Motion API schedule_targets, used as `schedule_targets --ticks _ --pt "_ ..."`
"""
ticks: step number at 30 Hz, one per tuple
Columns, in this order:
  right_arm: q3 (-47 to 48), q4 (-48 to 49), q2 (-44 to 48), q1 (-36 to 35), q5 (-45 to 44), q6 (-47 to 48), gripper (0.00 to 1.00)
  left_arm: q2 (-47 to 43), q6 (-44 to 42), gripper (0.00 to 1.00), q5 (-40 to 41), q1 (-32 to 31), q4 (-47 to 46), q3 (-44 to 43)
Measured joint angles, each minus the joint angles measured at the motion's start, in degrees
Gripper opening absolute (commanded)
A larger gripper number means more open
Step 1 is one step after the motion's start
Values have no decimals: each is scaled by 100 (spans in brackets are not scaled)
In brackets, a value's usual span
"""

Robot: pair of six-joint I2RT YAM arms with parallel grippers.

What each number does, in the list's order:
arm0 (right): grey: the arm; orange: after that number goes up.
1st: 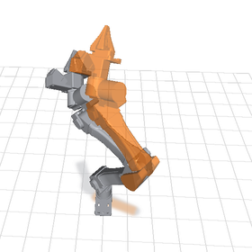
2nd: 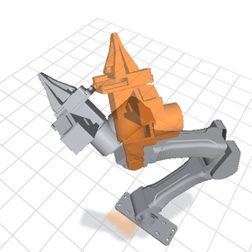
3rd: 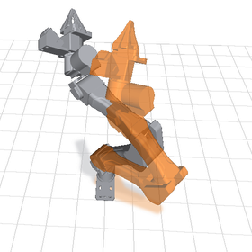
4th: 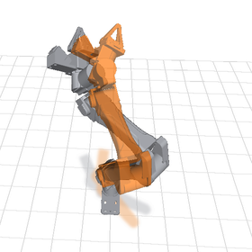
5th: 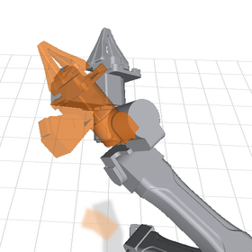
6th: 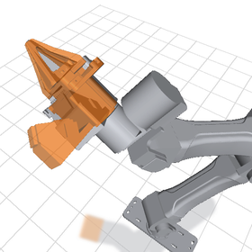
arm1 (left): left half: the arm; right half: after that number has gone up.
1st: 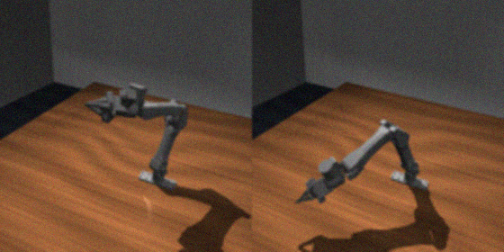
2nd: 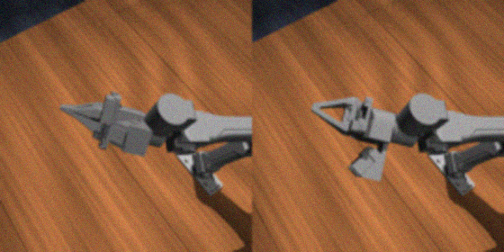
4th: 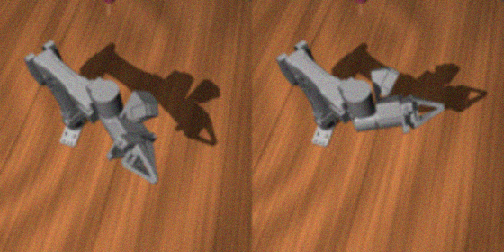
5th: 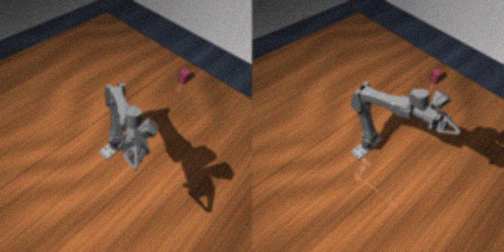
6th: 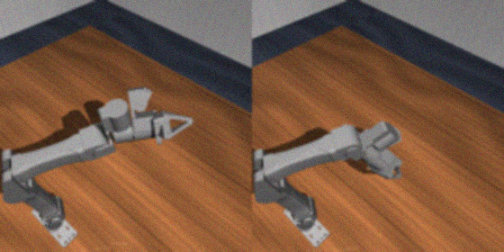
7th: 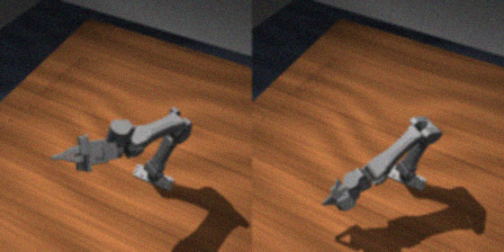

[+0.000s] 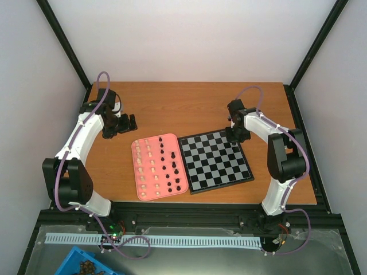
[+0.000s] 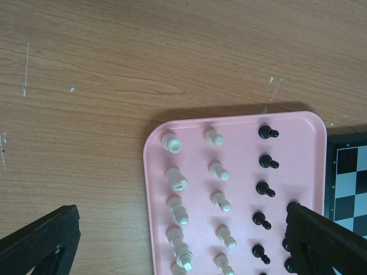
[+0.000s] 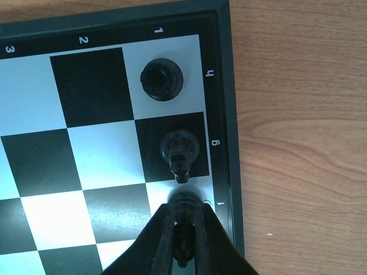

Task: Set up the chess pieces on the board
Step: Place the chess piece on the chessboard, then pick up the chess piece from the storage box.

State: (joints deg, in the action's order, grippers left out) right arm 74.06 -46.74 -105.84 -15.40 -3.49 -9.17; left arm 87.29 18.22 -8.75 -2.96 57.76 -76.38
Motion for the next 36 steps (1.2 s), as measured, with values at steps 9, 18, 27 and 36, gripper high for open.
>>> schedule_targets --ticks 9,18,27,36 --pt "-125 44 0 4 -37 46 48 0 0 100 0 0 2 0" --pt "-109 -111 463 -52 87 24 55 0 0 100 0 0 2 -2" --pt "1451 -557 280 -1755 212 -61 59 0 2 100 -4 0 9 -7" --pt "2693 -562 -1397 -3204 844 -94 61 0 2 100 -4 0 13 -7"
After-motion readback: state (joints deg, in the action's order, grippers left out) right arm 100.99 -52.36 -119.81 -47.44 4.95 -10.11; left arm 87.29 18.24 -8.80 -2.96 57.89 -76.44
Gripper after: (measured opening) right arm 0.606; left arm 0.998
